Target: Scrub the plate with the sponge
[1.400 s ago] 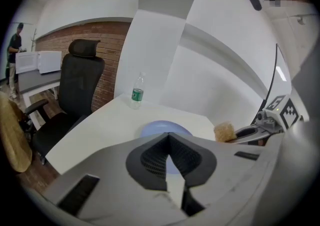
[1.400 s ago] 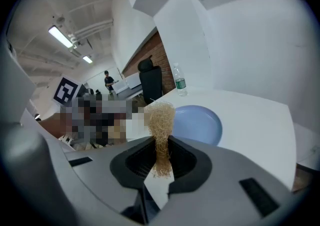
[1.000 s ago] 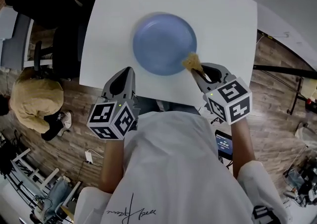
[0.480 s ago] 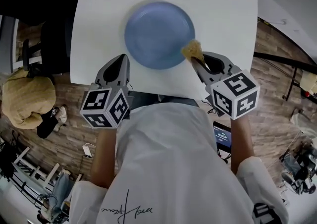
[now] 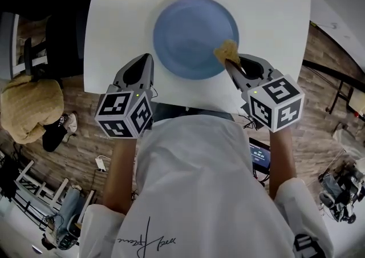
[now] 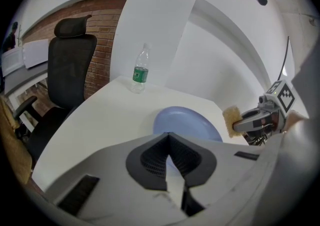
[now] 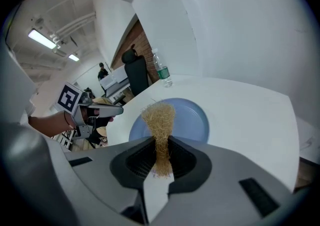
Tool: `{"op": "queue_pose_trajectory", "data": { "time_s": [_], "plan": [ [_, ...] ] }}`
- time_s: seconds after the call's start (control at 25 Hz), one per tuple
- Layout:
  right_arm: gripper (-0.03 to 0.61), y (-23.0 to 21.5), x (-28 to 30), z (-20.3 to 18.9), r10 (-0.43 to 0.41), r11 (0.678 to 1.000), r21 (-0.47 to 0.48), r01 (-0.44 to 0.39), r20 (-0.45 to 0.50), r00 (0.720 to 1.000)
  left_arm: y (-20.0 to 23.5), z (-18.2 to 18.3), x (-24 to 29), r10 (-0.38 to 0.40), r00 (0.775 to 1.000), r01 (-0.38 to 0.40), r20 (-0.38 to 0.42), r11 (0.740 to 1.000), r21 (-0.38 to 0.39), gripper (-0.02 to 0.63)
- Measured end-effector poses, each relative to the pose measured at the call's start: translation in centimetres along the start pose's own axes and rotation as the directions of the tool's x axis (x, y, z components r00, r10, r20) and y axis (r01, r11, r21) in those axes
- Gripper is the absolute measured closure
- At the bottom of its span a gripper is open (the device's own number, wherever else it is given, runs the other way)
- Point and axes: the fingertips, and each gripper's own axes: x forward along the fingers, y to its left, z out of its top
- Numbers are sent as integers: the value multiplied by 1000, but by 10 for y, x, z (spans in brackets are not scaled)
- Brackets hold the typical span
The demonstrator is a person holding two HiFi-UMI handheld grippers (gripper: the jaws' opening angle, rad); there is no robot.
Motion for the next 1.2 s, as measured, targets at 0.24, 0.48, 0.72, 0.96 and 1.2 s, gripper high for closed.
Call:
{"op": "queue_pose_trajectory", "data": {
  "time_s": [0.24,0.48,0.72,0.96,1.2],
  "plan": [
    [532,-4,16,2,3,1000,10,-2,-34,999,3,-11,14,-10,998,11,-63,1000,9,620],
    [532,-8,31,3,6,1000,13,-6,-62,998,7,-16,25,-14,996,16,-91,999,28,621],
    [532,-16,38,-1,4,1000,18,-2,-79,997,10,-14,33,-10,995,12,-101,1000,20,603],
    [532,-19,51,2,-1,1000,15,3,-97,995,21,-14,42,-7,993,7,-117,1000,-2,568],
    [532,-25,64,6,-3,1000,23,6,-107,994,27,-16,54,-16,989,17,-148,1000,9,545]
  ]
}}
